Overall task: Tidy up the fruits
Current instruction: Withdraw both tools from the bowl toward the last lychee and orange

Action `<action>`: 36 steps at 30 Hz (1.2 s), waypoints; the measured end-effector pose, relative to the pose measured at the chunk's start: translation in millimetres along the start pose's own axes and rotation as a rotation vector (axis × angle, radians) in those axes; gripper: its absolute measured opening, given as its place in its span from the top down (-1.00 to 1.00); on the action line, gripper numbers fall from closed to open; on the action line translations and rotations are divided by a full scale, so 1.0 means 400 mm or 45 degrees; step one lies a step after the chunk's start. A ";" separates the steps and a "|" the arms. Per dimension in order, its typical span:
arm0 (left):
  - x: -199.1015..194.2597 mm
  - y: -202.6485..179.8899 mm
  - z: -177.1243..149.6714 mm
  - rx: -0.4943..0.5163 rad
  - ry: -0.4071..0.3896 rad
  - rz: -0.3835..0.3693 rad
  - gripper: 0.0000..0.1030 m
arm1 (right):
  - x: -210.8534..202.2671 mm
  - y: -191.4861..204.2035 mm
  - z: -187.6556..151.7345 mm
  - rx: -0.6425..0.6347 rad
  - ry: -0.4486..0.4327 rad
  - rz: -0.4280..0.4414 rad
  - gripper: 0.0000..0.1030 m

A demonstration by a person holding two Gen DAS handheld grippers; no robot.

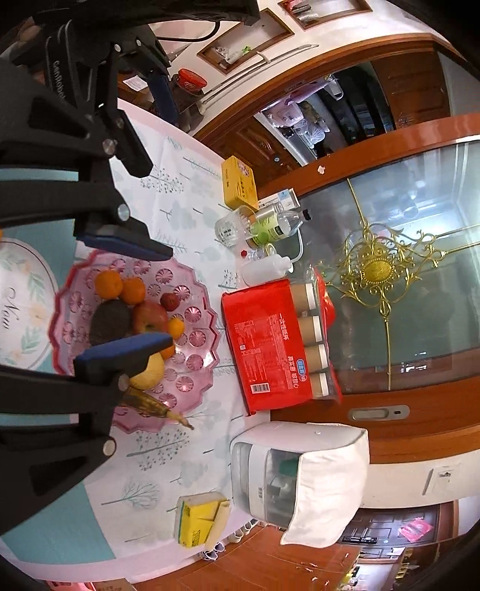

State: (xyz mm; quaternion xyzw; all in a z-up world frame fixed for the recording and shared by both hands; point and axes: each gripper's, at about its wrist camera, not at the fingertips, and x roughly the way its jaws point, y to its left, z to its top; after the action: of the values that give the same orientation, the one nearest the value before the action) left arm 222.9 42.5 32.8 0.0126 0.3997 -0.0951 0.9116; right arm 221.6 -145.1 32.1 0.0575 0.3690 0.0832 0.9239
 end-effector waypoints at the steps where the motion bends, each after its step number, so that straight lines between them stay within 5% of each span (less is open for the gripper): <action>1: -0.007 0.004 -0.007 -0.001 0.001 -0.002 -0.79 | -0.011 0.008 -0.011 0.000 -0.002 0.001 0.20; 12: -0.049 0.049 -0.168 0.005 0.056 0.004 -0.79 | -0.042 0.057 -0.178 0.025 0.076 -0.016 0.20; 27: 0.071 0.026 -0.483 0.063 0.354 -0.050 -0.79 | 0.020 0.030 -0.483 0.210 0.319 -0.114 0.20; 36: 0.113 -0.016 -0.596 0.144 0.430 -0.084 -0.71 | 0.030 0.017 -0.575 0.273 0.369 -0.126 0.20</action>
State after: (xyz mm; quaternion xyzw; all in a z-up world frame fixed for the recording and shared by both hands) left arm 78.4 52.6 -161.9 0.0666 0.5413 -0.1438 0.8258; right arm 70.3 -125.6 -140.8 0.1250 0.5074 0.0054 0.8526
